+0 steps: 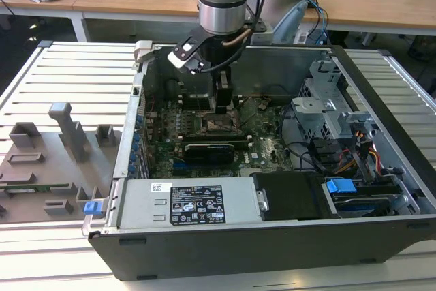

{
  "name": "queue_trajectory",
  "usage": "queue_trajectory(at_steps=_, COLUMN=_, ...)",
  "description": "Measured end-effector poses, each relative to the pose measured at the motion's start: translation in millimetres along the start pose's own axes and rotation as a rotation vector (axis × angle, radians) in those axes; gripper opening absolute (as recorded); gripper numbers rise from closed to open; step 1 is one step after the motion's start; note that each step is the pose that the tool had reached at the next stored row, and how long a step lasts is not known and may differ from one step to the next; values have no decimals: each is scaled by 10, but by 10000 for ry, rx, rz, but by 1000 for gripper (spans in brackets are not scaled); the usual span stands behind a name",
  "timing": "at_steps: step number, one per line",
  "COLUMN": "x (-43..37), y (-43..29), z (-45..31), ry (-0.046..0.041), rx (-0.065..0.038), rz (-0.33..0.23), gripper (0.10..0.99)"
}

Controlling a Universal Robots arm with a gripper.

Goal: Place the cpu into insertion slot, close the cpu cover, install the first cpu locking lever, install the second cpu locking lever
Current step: 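Place the cpu into insertion slot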

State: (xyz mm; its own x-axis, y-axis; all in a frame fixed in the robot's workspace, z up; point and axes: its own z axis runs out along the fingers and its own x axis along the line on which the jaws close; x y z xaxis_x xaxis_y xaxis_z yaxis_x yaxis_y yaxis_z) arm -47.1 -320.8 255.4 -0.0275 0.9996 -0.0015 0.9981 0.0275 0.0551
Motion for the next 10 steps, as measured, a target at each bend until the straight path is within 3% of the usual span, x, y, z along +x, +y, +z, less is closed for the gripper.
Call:
queue_trajectory(at_steps=1, x=31, y=-1, z=5, ry=1, rx=0, rz=0, gripper=541)
queue_trajectory(at_steps=3, x=39, y=-12, z=83, ry=3, rx=-2, rz=0, gripper=541)
queue_trajectory(at_steps=10, x=33, y=-18, z=164, ry=1, rx=-1, rz=1, gripper=541)
